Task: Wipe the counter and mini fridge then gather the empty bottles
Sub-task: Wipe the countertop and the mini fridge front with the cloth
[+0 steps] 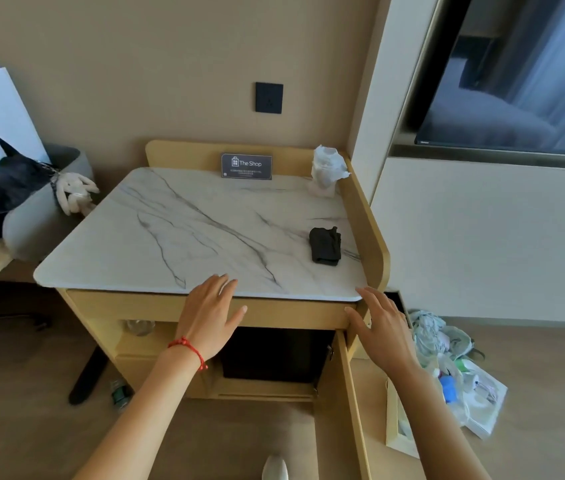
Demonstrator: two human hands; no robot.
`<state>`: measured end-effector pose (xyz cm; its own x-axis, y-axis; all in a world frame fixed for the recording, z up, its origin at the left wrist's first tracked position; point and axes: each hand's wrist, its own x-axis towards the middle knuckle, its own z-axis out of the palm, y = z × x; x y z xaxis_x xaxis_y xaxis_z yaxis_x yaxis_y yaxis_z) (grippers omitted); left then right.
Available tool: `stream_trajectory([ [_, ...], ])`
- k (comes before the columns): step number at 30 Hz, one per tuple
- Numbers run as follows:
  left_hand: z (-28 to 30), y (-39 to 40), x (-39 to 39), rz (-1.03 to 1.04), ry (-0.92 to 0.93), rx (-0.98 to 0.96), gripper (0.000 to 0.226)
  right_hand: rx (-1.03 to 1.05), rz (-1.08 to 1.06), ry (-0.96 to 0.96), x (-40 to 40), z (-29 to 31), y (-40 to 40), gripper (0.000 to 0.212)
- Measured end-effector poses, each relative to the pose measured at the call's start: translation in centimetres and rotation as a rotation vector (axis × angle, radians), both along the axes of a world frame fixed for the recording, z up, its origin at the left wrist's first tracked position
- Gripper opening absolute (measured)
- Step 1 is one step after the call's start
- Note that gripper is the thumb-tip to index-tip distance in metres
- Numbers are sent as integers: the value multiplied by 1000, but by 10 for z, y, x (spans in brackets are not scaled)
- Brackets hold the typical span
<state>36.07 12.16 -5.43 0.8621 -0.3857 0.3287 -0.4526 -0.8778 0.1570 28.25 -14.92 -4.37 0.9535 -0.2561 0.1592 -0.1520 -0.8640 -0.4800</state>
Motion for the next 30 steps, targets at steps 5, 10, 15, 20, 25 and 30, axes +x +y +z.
stream_trajectory([
  [5,-13,-20,51,-36,23,6,46,28,-8,10,57,-10,-10,47],
  [10,-18,-46,97,-62,90,27,47,79,1,61,100,-24,-23,48],
  [15,-32,-60,131,-119,143,26,55,79,-42,119,128,-34,-32,48],
  [20,-47,-81,177,-161,190,12,55,116,-119,122,158,-42,-37,47],
  [25,-67,-88,220,-206,263,12,57,184,-242,144,188,-51,-34,47],
  [30,-87,-90,257,-227,257,-7,54,299,-329,138,227,-58,-30,49],
])
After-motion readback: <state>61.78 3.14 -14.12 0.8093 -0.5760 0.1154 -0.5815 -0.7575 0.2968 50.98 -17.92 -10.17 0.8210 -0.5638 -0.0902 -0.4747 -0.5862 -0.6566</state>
